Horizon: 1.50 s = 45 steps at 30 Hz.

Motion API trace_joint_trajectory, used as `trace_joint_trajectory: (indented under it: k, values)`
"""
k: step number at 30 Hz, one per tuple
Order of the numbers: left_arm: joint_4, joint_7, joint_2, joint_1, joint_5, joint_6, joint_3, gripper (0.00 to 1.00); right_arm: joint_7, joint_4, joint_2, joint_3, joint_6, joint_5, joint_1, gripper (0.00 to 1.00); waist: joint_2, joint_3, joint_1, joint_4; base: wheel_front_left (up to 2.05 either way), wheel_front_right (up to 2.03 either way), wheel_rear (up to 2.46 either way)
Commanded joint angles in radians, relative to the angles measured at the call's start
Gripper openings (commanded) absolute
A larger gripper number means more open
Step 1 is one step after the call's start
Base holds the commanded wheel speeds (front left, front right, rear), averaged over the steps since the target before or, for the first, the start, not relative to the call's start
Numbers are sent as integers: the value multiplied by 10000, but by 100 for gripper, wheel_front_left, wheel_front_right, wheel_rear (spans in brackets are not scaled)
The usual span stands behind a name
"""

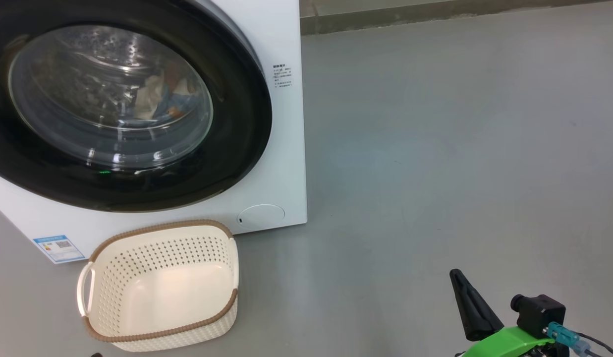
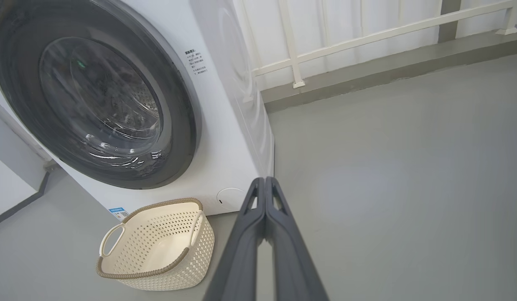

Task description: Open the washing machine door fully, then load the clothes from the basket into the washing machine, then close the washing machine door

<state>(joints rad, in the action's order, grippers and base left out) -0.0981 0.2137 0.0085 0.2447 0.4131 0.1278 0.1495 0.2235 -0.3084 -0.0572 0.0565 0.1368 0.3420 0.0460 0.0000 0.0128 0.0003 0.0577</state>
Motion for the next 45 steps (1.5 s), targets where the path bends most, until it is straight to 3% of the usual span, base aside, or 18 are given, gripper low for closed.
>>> trace_joint_trajectory:
  k: [1,45]
  values:
    - [151,-75,148,-403,329,4,69,0,-53,278,-64,-17,-8,398,317,0,0,-2,-2,-9,0,0,0]
    - [-506,-1370,257,-1670,5038,14,-102,0,-1224,434,-164,-486,-30,5547,423,0,0,-66,-2,-239,0,0,0]
